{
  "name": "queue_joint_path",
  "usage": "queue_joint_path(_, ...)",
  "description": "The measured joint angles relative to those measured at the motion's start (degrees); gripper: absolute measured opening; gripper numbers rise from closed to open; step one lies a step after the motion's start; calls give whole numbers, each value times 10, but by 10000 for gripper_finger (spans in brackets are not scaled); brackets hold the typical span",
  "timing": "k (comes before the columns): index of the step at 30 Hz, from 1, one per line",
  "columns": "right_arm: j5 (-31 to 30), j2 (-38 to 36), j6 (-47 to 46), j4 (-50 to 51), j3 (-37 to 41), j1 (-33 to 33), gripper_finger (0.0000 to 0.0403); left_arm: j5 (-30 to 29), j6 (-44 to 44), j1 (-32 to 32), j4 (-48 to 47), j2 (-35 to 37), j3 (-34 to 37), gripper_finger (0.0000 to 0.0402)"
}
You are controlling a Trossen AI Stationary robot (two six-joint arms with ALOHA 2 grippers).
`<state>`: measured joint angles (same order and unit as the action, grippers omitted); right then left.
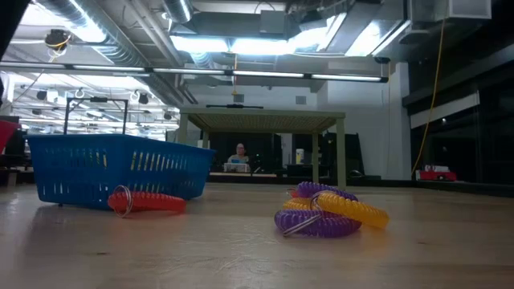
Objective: Pick & Place Office Desk Supplies
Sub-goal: Put the top orange spiral band into the red bin
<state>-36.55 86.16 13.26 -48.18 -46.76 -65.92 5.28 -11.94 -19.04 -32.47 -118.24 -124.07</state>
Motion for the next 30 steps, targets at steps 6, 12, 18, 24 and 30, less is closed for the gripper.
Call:
queue_joint_path(6, 54, -9, -25, -10, 13, 13, 242, -108, 12, -49, -65, 70, 0, 127)
queue_joint_path(12, 65, -13, -9, -13, 13, 32, 242, -302, 26, -149, -102, 142, 0, 127)
queue_joint_path(18, -25, -34, 19, -10, 13, -3, 242, -485, 83, -252, -114, 206, 78, 127)
queue_joint_path(24, -56, -43, 20, 20, 13, -7, 242, -606, 123, -328, 66, 338, 372, 127)
queue_joint_path(30, -58, -72, -21, 50, 52, 6, 242, -610, 163, -347, 324, 496, 692, 127)
